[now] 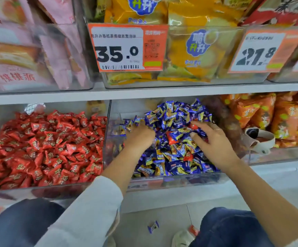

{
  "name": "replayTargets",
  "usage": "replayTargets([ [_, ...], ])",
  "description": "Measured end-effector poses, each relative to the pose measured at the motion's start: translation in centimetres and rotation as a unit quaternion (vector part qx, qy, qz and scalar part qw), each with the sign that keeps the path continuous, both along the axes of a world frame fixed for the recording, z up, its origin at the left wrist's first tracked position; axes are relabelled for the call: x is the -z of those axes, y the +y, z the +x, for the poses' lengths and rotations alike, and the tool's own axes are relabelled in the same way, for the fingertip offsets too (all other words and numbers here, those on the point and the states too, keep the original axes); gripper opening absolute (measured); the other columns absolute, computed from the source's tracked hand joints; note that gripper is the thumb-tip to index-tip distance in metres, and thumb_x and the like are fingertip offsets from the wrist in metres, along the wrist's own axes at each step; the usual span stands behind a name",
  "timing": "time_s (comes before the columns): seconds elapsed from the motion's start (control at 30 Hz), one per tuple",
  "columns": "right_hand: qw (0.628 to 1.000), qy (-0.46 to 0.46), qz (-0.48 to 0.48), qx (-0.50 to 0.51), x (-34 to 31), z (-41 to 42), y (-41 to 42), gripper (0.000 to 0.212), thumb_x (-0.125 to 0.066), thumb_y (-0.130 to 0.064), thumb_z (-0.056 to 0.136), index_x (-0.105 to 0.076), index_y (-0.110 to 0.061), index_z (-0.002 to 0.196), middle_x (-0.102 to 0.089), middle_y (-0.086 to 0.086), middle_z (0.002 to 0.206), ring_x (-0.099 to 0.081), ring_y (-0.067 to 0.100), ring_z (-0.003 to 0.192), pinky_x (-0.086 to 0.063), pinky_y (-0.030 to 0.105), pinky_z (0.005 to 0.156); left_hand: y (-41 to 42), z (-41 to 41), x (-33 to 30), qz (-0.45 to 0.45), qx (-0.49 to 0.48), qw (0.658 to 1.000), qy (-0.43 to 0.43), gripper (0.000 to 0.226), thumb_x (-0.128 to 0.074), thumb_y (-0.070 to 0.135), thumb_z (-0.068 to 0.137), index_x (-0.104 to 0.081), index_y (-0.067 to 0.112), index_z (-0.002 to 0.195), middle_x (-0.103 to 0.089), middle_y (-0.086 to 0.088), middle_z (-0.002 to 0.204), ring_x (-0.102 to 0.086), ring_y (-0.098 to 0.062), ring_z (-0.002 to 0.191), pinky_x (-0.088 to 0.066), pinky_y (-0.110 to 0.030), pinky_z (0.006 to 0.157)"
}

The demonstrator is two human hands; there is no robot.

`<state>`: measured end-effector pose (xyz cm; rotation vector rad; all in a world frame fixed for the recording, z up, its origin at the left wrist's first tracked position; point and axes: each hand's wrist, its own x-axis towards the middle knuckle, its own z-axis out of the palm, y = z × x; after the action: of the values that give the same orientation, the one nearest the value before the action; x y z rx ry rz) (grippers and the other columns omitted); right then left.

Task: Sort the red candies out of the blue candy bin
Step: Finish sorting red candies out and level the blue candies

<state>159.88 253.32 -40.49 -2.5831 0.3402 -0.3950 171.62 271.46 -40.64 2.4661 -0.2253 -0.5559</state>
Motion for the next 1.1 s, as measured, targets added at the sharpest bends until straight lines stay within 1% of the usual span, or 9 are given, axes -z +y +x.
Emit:
replayTargets([
  [0.2,0.995,0.054,-0.078,0.039,1.2,0.4,0.3,0.049,-0.041,-0.046,0.096,-0.033,-0.035,0.144,-0.04,0.01,0.144,-0.03,0.033,0.136,-0.031,0.051,0.106,-0.4,1.7,3.3,0.078,-0.012,0.997,-0.001,0.051,-0.031,0.054,0.095,-0.044,0.025,0.135,-0.042,-0.012,0.142,-0.038,-0.035,0.13,-0.035,-0.045,0.106],
  [0.47,0.986,0.158,-0.011,0.046,1.2,1.2,1.5,0.055,-0.028,-0.057,0.095,-0.01,-0.048,0.146,-0.005,0.002,0.159,0.008,0.026,0.146,-0.003,0.057,0.114,-1.5,2.4,3.3,-0.129,-0.09,0.973,0.169,0.081,-0.054,0.06,0.085,-0.022,0.024,0.149,-0.03,-0.002,0.152,-0.03,-0.027,0.138,-0.025,-0.043,0.111],
  [0.53,0.985,0.166,0.013,0.047,1.2,1.6,2.0,0.054,-0.029,-0.057,0.095,-0.01,-0.049,0.146,-0.003,0.001,0.159,0.008,0.026,0.145,-0.001,0.057,0.113,-1.2,2.7,4.0,-0.213,-0.159,0.936,0.231,0.084,-0.07,0.056,0.075,-0.036,0.019,0.142,-0.05,-0.01,0.137,-0.05,-0.029,0.122,-0.037,-0.047,0.103],
  [0.6,0.983,0.174,0.03,0.048,1.2,2.1,2.6,0.054,-0.028,-0.057,0.096,-0.009,-0.049,0.145,-0.001,0.001,0.159,0.008,0.026,0.145,-0.001,0.057,0.114,-0.9,2.7,3.8,-0.317,-0.178,0.892,0.268,0.046,-0.07,0.043,0.08,-0.063,0.006,0.107,-0.071,-0.015,0.094,-0.069,-0.023,0.079,-0.053,-0.041,0.081],
  [0.7,0.983,0.18,0.037,0.03,1.8,3.3,3.4,0.057,-0.026,-0.052,0.095,-0.003,-0.046,0.147,-0.001,0.001,0.159,0.007,0.026,0.145,-0.003,0.058,0.114,-1.6,1.9,2.6,-0.392,-0.163,0.866,0.262,0.023,-0.061,0.027,0.089,-0.066,0.006,0.08,-0.069,-0.007,0.062,-0.063,-0.014,0.05,-0.053,-0.024,0.056],
  [0.83,0.984,0.168,0.055,-0.006,1.8,5.5,5.1,0.059,-0.035,-0.03,0.096,-0.013,-0.024,0.151,-0.001,0.007,0.159,0.006,0.027,0.146,-0.003,0.05,0.117,-2.2,1.1,0.3,-0.419,-0.139,0.871,0.216,0.025,-0.058,0.033,0.09,-0.065,0.017,0.107,-0.071,-0.006,0.094,-0.067,-0.021,0.079,-0.052,-0.028,0.065],
  [0.93,0.983,0.155,0.09,-0.049,0.3,6.0,5.9,0.06,-0.045,-0.022,0.093,-0.023,-0.017,0.148,-0.008,0.007,0.158,-0.006,0.025,0.145,-0.015,0.038,0.116,-1.8,1.1,-1.2,-0.417,-0.113,0.897,0.096,0.011,-0.058,0.02,0.09,-0.064,0.021,0.099,-0.067,-0.005,0.1,-0.064,-0.021,0.089,-0.051,-0.028,0.077],
  [1.03,0.984,0.155,0.023,-0.085,-1.3,4.7,4.6,0.043,-0.054,-0.024,0.09,-0.047,-0.015,0.132,-0.044,0.01,0.138,-0.043,0.029,0.126,-0.039,0.031,0.09,-1.1,0.1,-2.2,-0.281,0.02,0.959,-0.026,0.021,-0.056,0.017,0.091,-0.064,0.024,0.11,-0.06,0.006,0.11,-0.055,-0.008,0.1,-0.041,-0.012,0.079],
  [1.1,0.98,0.183,-0.013,-0.079,-2.3,3.1,3.1,0.041,-0.058,-0.031,0.09,-0.05,-0.02,0.129,-0.056,0.007,0.124,-0.054,0.028,0.114,-0.044,0.032,0.083,-0.4,-0.6,-2.3,-0.191,0.122,0.974,-0.024,0.03,-0.055,0.023,0.092,-0.06,0.027,0.122,-0.054,0.012,0.124,-0.049,-0.004,0.112,-0.037,-0.014,0.086],
])
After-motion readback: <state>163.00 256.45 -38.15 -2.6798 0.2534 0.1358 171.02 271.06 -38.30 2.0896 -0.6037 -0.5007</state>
